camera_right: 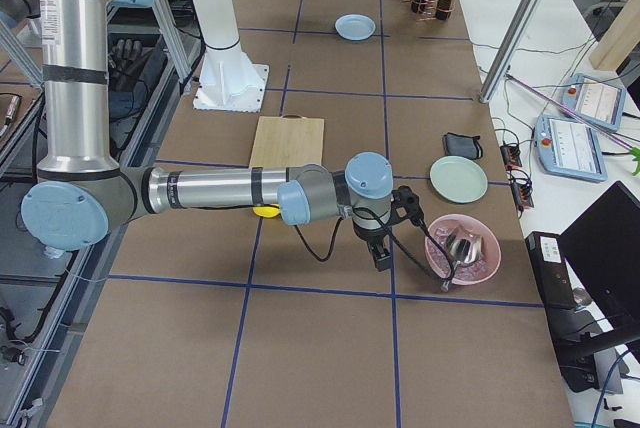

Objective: Pick orange to plate

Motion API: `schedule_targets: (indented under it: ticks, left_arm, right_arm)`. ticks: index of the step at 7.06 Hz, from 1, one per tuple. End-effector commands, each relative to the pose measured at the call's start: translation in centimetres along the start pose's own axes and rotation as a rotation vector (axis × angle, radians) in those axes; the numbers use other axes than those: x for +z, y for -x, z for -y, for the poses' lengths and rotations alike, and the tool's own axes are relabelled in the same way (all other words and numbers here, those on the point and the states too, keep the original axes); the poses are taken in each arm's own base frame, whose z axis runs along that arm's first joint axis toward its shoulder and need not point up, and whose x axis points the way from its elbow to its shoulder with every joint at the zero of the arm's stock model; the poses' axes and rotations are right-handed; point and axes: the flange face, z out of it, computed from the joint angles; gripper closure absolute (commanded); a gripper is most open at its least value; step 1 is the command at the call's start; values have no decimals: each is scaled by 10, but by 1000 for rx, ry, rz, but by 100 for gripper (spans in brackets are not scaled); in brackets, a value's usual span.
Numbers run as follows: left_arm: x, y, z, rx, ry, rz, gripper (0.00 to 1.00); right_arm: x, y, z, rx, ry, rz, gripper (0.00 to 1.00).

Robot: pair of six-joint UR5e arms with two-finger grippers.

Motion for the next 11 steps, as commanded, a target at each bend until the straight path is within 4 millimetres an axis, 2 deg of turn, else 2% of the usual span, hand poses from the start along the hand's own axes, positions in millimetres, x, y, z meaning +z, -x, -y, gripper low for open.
schedule_targets:
  ticks: [1,2,3,4,5,6,8,10,11]
  left_arm:
    - [6,-44,24,-21,-137,-160,0]
    - [19,-77,26,28,-198,-212,0]
    - [34,-109,7,74,-223,-260,0]
    - [66,-150,6,-120,-128,-360,0]
    - [95,-179,-3,-159,-88,-314,0]
    - [114,-196,-9,-214,-75,-248,0]
    - [147,-244,-14,-335,-45,-211,0]
    - [177,-299,-15,-477,-47,-171,0]
    - [189,-319,-16,-536,-56,-152,12]
  right_arm:
    - [9,19,8,-25,-33,14,0]
    - [10,18,5,-18,-29,14,0]
    - [12,17,1,-14,-25,25,0]
    - [12,18,0,-13,-24,33,0]
    - [13,17,0,-13,-24,33,0]
    - [13,17,-3,-13,-24,34,0]
    - [13,17,-4,-14,-24,34,0]
    - [13,17,-4,-14,-24,33,0]
    - [12,17,-4,-15,-25,32,0]
